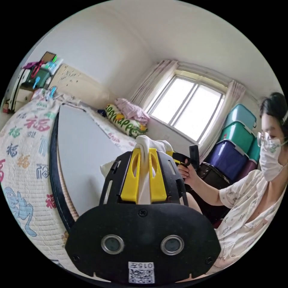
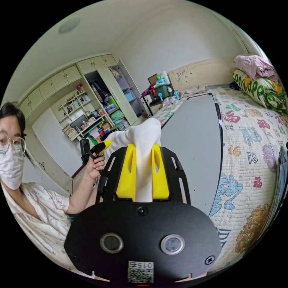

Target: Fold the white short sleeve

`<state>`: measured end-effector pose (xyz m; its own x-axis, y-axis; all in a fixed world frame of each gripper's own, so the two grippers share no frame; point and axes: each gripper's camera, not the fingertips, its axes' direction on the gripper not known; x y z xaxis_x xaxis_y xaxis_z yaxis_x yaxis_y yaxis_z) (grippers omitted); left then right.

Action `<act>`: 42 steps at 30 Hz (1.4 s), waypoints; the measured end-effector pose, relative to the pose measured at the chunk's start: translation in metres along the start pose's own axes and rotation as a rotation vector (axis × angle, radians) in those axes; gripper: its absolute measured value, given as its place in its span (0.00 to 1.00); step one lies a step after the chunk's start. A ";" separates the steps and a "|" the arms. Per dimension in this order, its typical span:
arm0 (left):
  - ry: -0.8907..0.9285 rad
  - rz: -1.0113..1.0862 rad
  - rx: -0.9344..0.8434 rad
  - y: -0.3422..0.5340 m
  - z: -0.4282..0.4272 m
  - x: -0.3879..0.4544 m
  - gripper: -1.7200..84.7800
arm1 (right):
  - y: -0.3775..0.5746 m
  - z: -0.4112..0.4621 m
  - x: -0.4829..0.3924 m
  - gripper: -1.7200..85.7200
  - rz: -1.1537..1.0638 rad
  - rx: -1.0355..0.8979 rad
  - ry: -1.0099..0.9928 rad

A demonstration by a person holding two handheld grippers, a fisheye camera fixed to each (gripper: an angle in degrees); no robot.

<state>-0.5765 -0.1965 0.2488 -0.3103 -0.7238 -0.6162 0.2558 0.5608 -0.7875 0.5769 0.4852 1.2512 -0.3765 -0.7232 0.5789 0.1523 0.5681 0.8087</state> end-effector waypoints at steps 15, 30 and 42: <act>0.266 0.397 0.083 -0.094 0.029 0.295 0.07 | 0.113 -0.244 -0.136 0.11 -0.196 0.374 0.240; 0.526 0.293 0.028 -0.142 0.308 0.423 0.07 | 0.092 -0.365 -0.036 0.12 -0.111 0.281 0.605; 0.207 0.158 -0.261 -0.049 0.582 0.373 0.10 | 0.070 -0.209 0.277 0.11 0.235 -0.017 1.059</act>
<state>-0.1720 -0.7277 0.0637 -0.4714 -0.5383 -0.6986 0.0815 0.7621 -0.6423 0.6740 0.2420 1.4898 0.6426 -0.5733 0.5083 0.1330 0.7368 0.6628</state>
